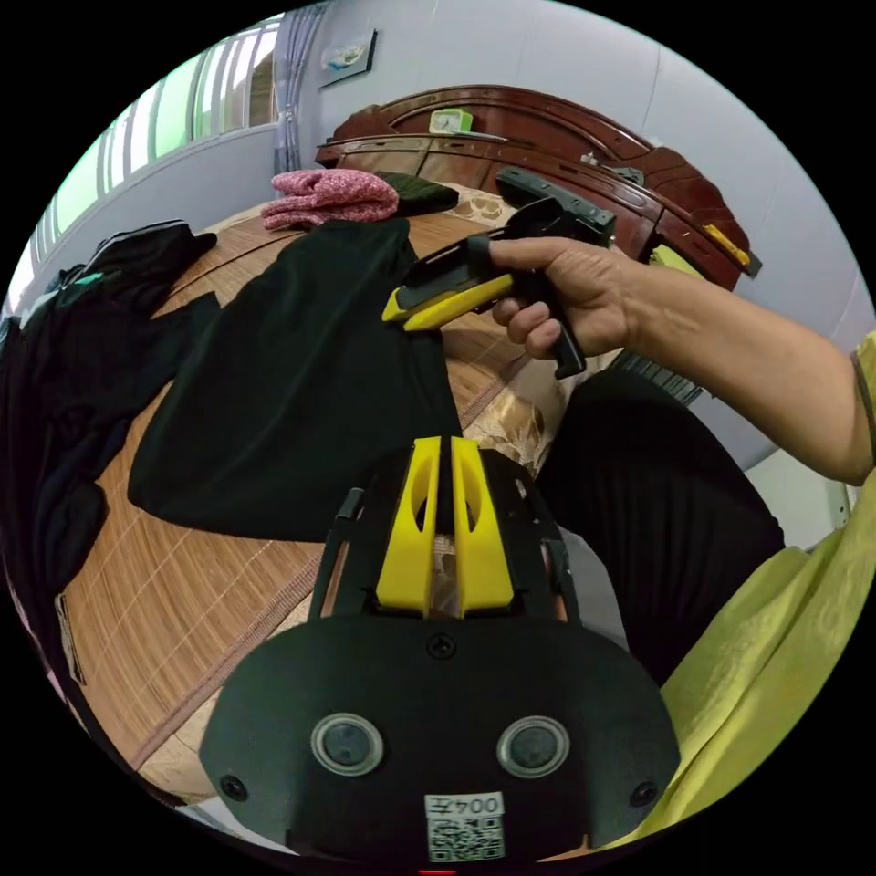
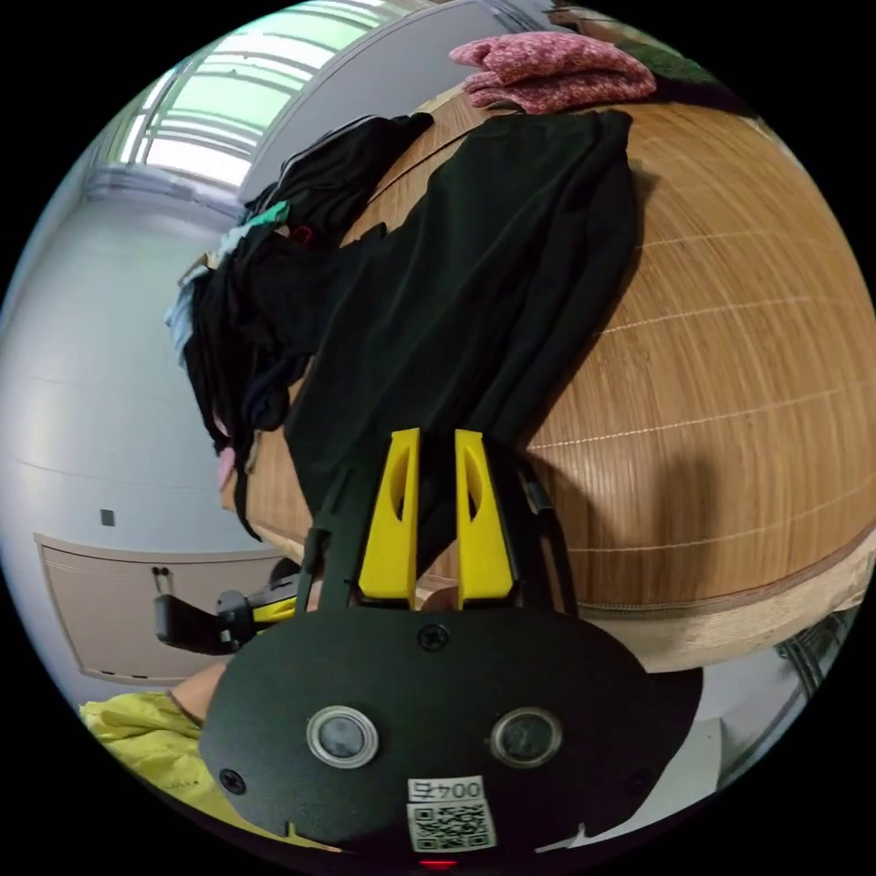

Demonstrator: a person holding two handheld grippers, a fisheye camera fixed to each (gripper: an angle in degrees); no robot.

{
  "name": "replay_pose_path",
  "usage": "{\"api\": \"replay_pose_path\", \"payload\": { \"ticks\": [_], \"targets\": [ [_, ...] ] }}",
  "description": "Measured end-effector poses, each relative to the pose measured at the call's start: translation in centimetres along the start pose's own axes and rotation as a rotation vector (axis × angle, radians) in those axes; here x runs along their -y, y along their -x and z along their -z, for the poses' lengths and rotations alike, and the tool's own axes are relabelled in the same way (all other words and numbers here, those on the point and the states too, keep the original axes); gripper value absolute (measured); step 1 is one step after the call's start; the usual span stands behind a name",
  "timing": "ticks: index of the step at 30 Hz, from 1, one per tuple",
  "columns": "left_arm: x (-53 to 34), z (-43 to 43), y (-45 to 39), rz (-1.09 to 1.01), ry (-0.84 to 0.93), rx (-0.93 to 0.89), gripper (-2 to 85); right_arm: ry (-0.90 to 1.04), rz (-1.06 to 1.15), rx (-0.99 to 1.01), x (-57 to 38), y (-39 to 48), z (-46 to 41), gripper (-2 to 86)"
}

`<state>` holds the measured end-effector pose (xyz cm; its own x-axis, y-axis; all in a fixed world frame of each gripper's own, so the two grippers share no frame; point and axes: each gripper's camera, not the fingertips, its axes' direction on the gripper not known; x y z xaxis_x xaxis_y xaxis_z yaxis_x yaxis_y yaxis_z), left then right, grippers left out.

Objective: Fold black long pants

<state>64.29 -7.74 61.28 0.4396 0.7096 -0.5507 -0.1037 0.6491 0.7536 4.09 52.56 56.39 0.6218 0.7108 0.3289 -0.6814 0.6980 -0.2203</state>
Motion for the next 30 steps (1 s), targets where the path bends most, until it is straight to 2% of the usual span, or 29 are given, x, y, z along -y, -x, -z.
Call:
{"api": "replay_pose_path", "payload": {
  "ticks": [1, 6, 11, 15, 19, 22, 26, 30],
  "targets": [
    [0.1, 0.0, 0.0, -0.001, 0.01, -0.019, 1.7, 0.002, 0.009, -0.044, -0.1, 0.6, 0.1, 2.1],
    [1.0, 1.6, 0.2, 0.023, -0.056, -0.057, 1.6, 0.002, 0.029, -0.196, -1.4, 2.4, 1.1, 0.3],
    [3.6, 2.2, 1.3, 0.037, -0.081, 0.022, 1.8, -0.085, 0.058, -0.132, -0.7, 3.7, 3.1, 4.9],
    [5.7, -0.5, 3.0, 0.137, 0.003, -0.028, 2.0, -0.067, 0.05, -0.076, 2.0, 4.7, 3.0, 9.2],
    [6.2, -3.6, 1.9, 0.094, 0.106, -0.069, 2.2, 0.001, -0.013, -0.158, 4.7, 4.9, 1.6, 9.1],
    [5.3, -3.6, 0.7, 0.07, 0.0, -0.009, 2.1, 0.056, 0.01, -0.272, 4.9, 5.3, 0.2, 6.4],
    [5.2, -3.7, 0.6, 0.082, -0.029, -0.019, 2.1, -0.006, 0.023, -0.402, 3.7, 5.2, 1.9, 1.3],
    [5.9, -3.8, 0.5, 0.079, -0.029, -0.026, 2.2, -0.019, 0.005, -0.349, 3.3, 4.2, 3.9, 4.8]
  ]
}}
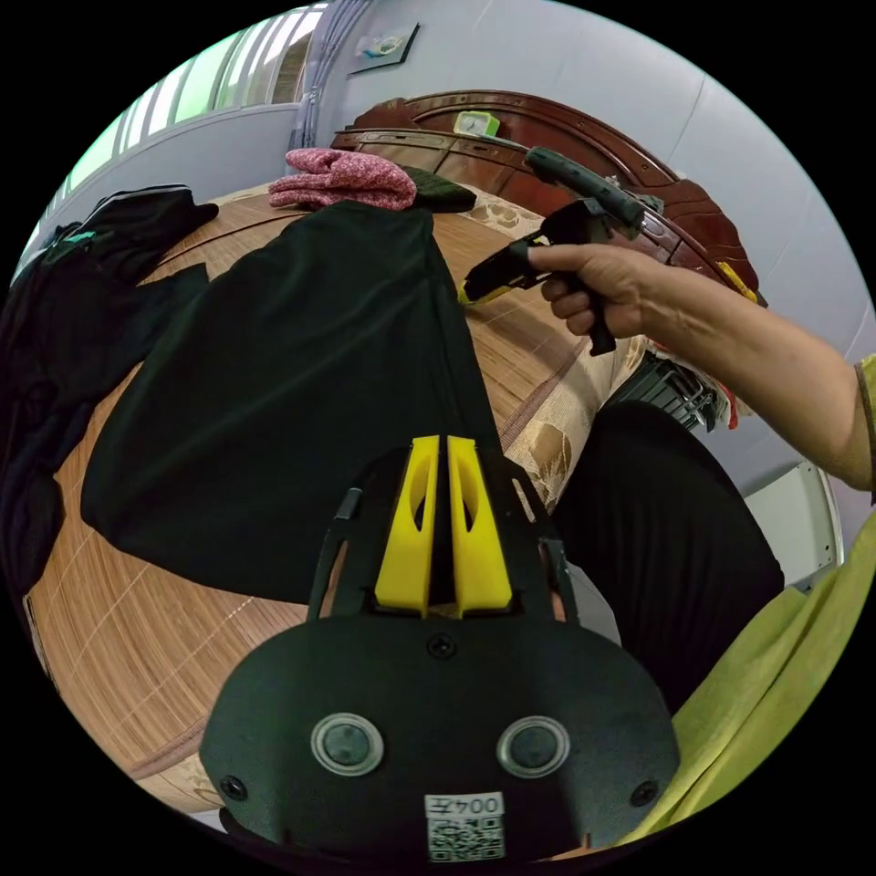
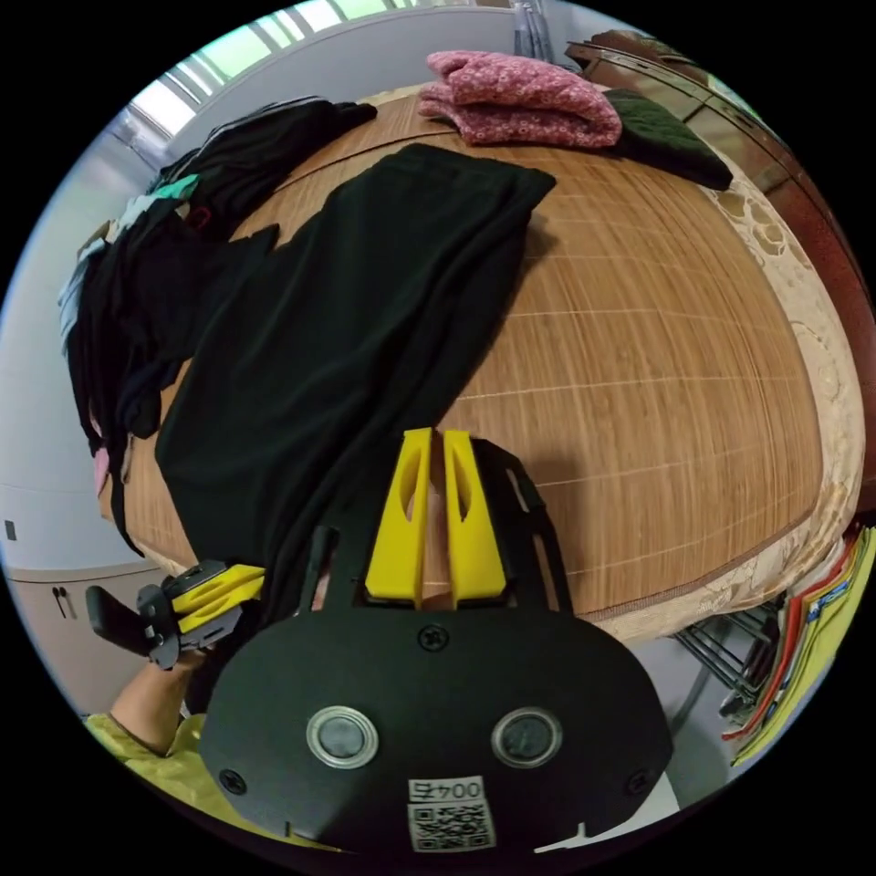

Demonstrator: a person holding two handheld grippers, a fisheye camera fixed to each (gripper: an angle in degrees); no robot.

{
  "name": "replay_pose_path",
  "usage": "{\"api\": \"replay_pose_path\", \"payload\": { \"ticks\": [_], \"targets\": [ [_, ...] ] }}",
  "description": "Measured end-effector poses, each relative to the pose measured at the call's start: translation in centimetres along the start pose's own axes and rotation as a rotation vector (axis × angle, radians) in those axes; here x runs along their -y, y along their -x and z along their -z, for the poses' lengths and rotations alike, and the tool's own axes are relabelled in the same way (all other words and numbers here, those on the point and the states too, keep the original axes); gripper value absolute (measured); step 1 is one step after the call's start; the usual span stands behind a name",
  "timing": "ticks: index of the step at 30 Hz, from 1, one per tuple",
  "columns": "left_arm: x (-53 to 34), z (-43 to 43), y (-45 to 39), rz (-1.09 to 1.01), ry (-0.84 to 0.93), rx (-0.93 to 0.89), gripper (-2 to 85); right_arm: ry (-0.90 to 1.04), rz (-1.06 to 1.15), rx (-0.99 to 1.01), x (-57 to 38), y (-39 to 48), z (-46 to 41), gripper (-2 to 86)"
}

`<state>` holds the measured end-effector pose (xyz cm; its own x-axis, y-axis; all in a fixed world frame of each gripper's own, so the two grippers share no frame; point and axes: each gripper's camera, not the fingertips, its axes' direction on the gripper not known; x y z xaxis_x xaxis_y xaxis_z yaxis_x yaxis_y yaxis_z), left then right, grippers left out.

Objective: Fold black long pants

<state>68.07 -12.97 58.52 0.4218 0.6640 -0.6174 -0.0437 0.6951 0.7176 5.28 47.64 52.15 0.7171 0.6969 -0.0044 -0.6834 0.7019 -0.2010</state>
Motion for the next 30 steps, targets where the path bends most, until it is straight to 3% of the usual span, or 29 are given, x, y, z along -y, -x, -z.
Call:
{"api": "replay_pose_path", "payload": {
  "ticks": [4, 11, 16, 19, 23, 30],
  "targets": [
    [0.5, -0.1, -0.2, 0.001, -0.011, 0.004, 2.1, -0.099, -0.064, 0.099, 2.2, -1.2, 2.8, 12.5],
    [1.5, -0.4, -0.3, 0.001, -0.012, 0.009, 2.2, -0.093, -0.08, 0.104, 7.5, -0.5, 3.1, 12.8],
    [2.2, -0.4, -0.3, 0.006, -0.021, 0.005, 2.3, 0.037, -0.035, -0.172, 9.0, -0.7, 0.9, 10.0],
    [2.7, -0.5, -0.3, 0.002, -0.027, 0.003, 2.4, -0.044, -0.08, -0.064, 8.2, -2.1, 3.2, 11.4],
    [3.4, -0.3, -0.1, 0.019, -0.037, -0.014, 2.7, -0.134, 0.022, 0.005, 4.7, -0.9, 6.3, 10.6],
    [5.8, 2.6, 0.5, 0.04, -0.092, -0.037, 4.2, -0.203, 0.068, 0.051, 1.8, -0.4, 7.7, 7.9]
  ]
}}
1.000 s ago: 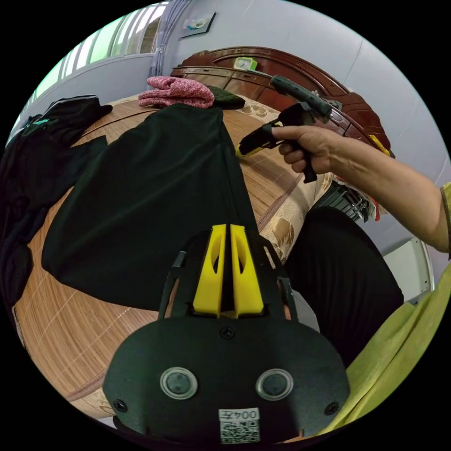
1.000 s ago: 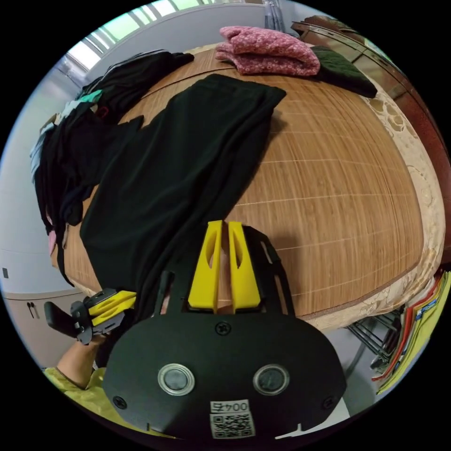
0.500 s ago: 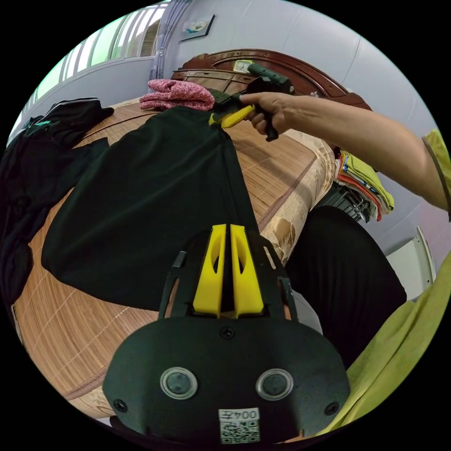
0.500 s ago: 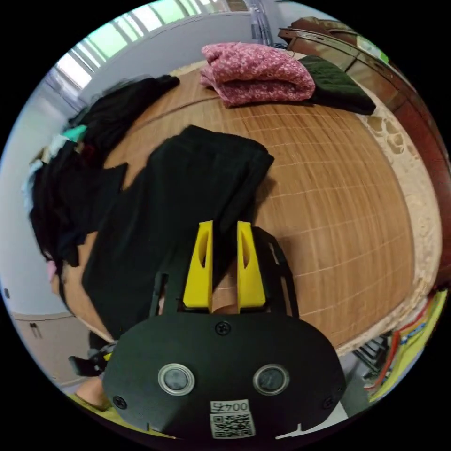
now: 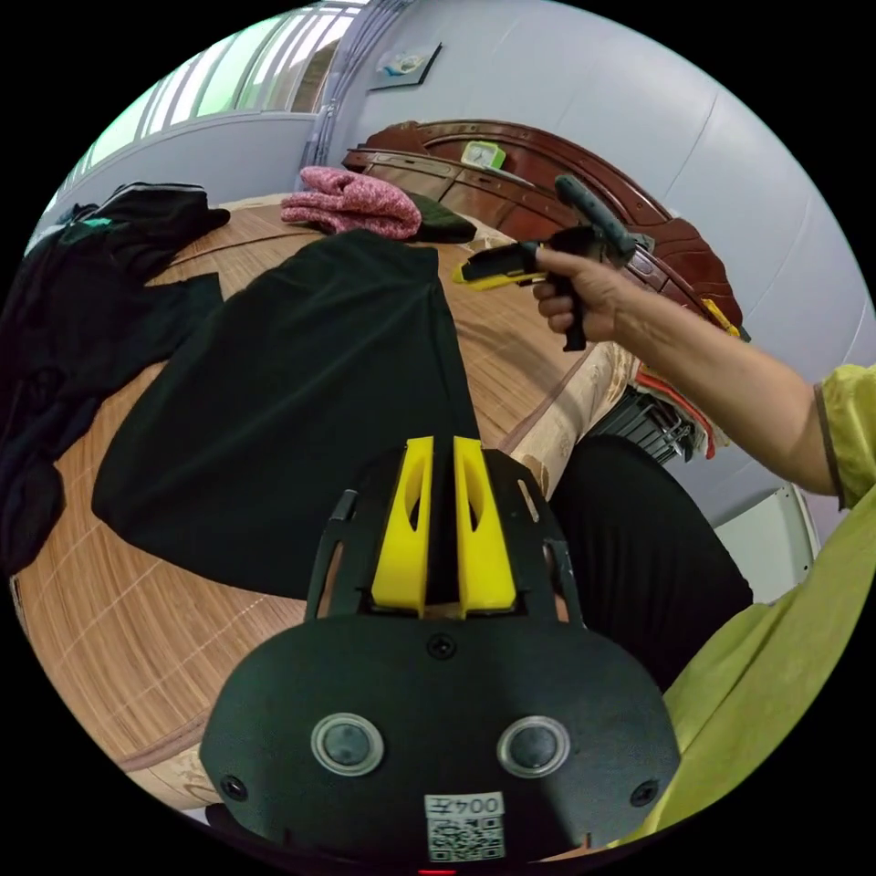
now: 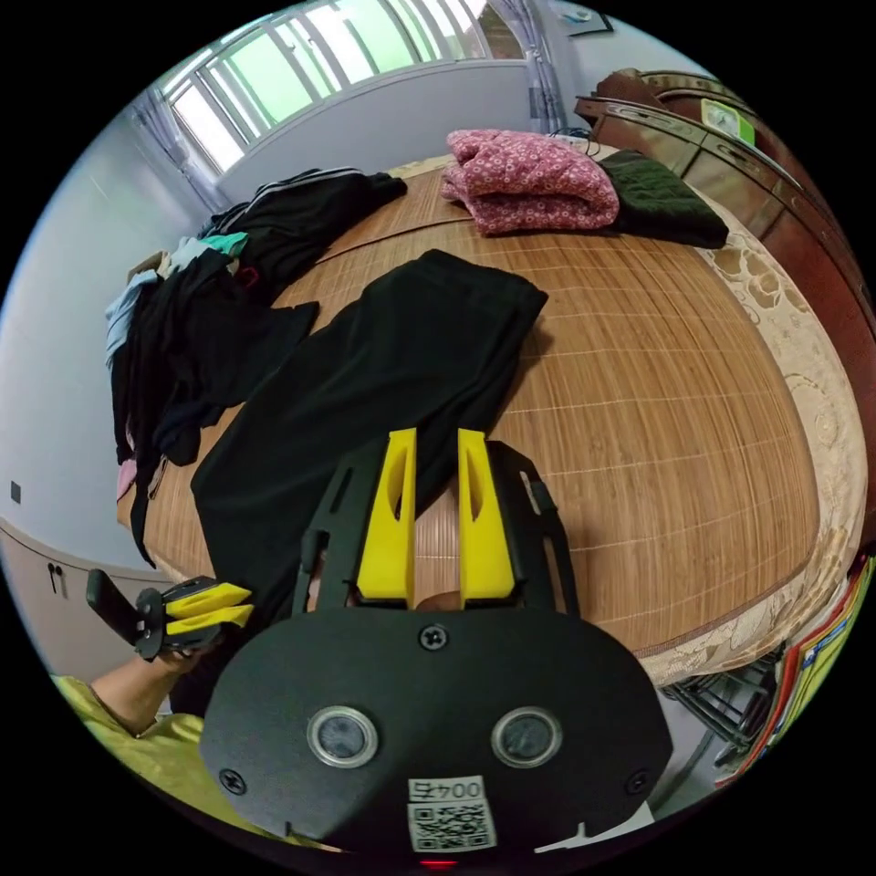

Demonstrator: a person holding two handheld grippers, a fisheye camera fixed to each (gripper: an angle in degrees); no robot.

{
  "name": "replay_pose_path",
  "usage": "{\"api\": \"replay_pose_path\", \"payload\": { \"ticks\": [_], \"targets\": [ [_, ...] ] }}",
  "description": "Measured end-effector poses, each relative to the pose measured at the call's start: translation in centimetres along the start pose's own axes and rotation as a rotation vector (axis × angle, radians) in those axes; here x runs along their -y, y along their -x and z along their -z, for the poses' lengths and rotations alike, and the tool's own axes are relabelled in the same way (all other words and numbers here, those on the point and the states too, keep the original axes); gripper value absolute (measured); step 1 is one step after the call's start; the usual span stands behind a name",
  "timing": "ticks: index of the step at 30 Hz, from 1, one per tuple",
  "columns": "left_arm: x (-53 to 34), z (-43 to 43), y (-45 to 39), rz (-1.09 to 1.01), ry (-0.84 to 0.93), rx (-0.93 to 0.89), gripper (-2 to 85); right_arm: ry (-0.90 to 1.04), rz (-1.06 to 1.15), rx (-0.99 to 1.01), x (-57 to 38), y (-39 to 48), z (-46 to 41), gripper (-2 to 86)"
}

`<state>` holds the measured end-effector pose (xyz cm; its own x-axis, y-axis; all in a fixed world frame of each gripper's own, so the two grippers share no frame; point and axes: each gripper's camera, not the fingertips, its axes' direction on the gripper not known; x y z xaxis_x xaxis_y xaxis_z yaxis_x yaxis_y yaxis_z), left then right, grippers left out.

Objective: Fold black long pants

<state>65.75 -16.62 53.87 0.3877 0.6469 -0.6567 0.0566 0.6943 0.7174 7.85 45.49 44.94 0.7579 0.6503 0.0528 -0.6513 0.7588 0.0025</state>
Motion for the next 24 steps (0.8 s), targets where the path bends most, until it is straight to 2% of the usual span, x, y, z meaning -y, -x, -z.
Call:
{"api": "replay_pose_path", "payload": {
  "ticks": [9, 16, 24],
  "targets": [
    [6.2, -3.3, -1.4, -0.058, 0.091, 0.033, 8.4, -0.053, -0.036, -0.005, 5.4, -2.8, 1.1, 8.7],
    [8.5, -5.0, -0.6, -0.008, 0.141, 0.02, 7.5, 0.043, -0.076, -0.049, 10.2, -5.5, -0.4, 10.2],
    [9.4, -5.3, 0.8, 0.105, 0.135, -0.032, 6.7, 0.093, 0.006, -0.203, 12.1, -4.5, 0.0, 3.6]
  ]
}}
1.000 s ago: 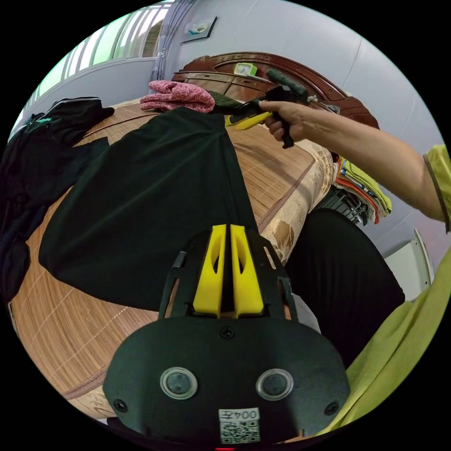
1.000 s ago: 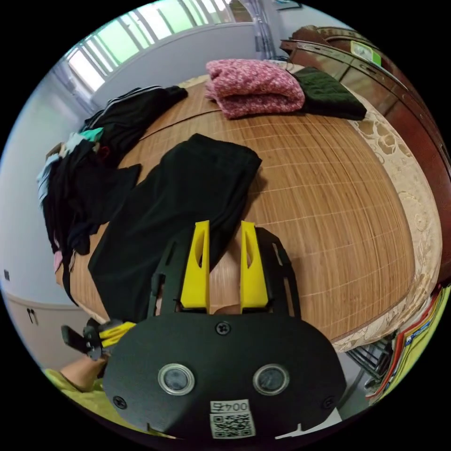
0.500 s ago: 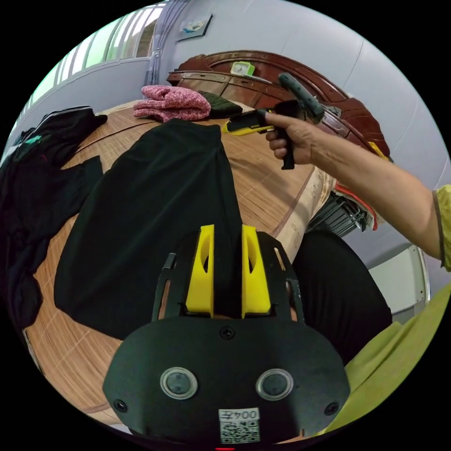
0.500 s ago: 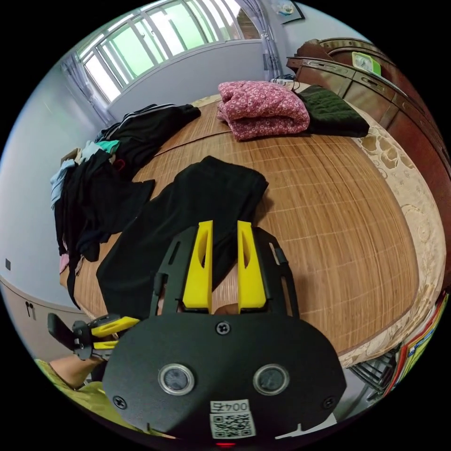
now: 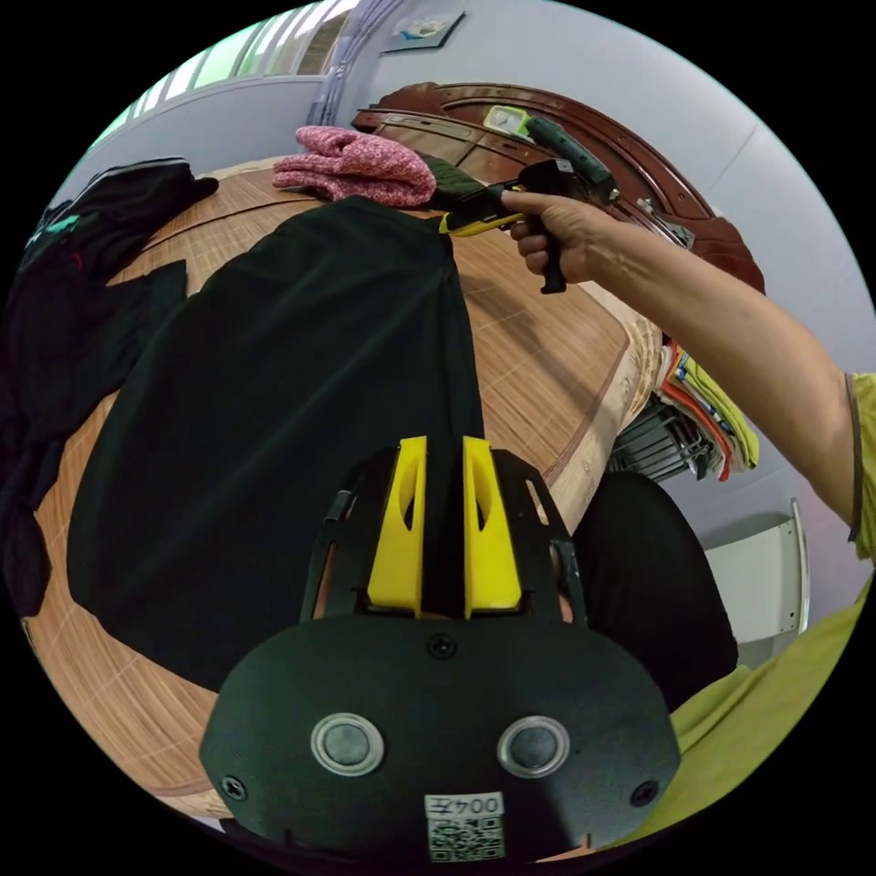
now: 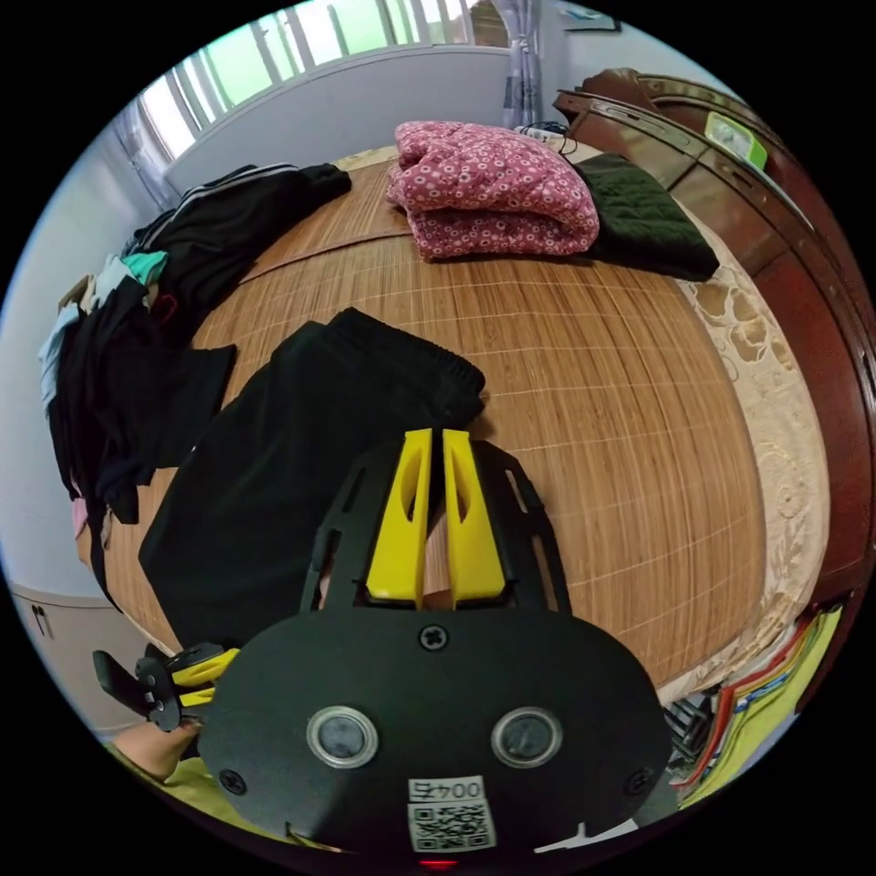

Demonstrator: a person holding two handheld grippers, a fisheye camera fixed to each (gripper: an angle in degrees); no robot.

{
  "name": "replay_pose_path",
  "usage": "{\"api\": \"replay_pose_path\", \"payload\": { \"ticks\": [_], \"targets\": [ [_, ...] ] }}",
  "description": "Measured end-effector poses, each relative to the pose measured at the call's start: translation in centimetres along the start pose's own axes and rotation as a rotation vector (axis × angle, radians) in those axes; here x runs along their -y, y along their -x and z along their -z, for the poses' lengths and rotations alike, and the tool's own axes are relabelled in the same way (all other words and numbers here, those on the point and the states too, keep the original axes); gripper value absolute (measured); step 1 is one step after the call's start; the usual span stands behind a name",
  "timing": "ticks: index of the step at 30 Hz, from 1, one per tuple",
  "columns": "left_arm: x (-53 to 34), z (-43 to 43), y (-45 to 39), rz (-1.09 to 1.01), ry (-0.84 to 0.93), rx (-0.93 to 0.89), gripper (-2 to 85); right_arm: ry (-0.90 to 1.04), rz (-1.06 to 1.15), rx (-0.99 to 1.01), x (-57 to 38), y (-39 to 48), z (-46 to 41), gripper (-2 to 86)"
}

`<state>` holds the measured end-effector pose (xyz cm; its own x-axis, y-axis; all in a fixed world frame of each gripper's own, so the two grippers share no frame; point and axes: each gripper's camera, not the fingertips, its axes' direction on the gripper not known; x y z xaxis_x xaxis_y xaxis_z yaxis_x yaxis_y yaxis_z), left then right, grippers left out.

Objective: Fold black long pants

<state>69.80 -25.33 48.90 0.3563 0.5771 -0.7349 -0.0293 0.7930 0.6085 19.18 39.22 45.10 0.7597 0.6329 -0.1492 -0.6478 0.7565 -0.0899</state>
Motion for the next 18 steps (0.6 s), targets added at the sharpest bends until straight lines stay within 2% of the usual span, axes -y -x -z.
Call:
{"api": "replay_pose_path", "payload": {
  "ticks": [7, 10, 12, 16, 18],
  "targets": [
    [0.5, 0.4, -0.1, -0.015, -0.045, 0.001, 11.6, 0.046, 0.128, -0.153, 1.5, 1.0, 2.5, 2.0],
    [0.7, 0.4, -0.3, -0.036, -0.054, -0.007, 12.5, 0.085, 0.063, -0.196, 1.9, -1.0, 2.0, 1.3],
    [0.8, 0.6, -0.1, -0.028, -0.058, -0.029, 12.2, 0.086, 0.01, -0.128, 1.8, -3.0, 1.9, 1.8],
    [0.9, 1.6, 0.7, 0.01, -0.12, -0.062, 10.8, -0.069, -0.139, 0.42, 0.2, -9.2, 2.5, 6.6],
    [1.0, 2.0, 0.7, 0.023, -0.13, -0.029, 10.4, -0.112, -0.194, 0.5, -0.6, -11.0, 2.3, 8.6]
  ]
}}
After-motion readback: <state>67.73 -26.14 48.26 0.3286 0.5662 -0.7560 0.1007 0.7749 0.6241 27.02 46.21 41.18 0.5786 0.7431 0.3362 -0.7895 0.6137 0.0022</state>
